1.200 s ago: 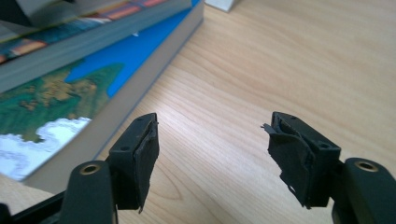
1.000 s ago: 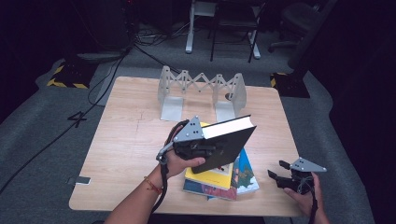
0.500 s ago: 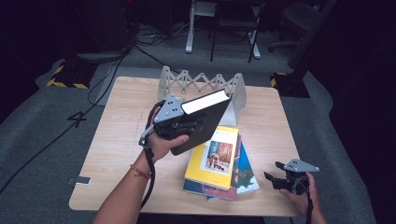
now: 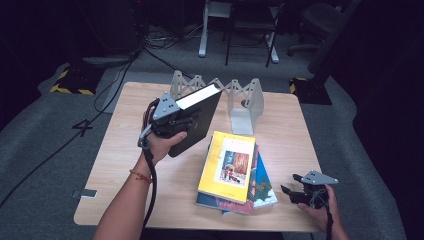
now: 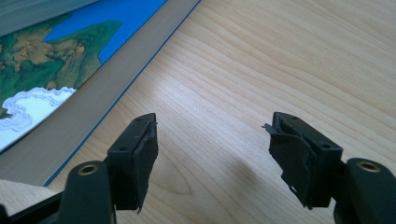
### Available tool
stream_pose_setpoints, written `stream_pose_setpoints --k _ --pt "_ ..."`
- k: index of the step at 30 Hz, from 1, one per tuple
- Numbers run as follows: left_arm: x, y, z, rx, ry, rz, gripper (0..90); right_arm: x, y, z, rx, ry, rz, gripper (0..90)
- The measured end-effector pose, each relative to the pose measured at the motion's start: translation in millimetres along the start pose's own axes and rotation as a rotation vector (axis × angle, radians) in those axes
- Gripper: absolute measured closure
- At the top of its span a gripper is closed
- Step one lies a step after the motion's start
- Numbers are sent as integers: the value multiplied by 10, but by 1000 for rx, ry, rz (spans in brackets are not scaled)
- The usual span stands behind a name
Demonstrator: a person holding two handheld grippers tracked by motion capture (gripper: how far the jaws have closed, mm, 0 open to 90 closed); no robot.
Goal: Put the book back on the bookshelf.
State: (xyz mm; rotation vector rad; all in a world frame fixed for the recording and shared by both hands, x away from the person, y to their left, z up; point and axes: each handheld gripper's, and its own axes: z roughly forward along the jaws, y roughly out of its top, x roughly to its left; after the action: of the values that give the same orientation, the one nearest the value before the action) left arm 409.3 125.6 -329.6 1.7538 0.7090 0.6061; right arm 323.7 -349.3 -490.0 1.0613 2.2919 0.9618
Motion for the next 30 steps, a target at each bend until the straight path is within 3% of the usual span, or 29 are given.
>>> stream_pose_setpoints --k 9,15,18,26,30 --pt "260 -99 187 41 126 -35 532 30 0 21 8 3 -13 333" --pt "430 -141 269 52 172 -71 532 34 -7 32 13 4 -16 334" --pt "466 -157 351 79 211 -42 532 37 -6 29 12 5 -18 334" --pt "509 -208 613 150 254 17 532 38 -13 38 15 3 -28 338" --pt "539 -237 686 146 257 -9 531 41 -17 41 19 4 -31 339"
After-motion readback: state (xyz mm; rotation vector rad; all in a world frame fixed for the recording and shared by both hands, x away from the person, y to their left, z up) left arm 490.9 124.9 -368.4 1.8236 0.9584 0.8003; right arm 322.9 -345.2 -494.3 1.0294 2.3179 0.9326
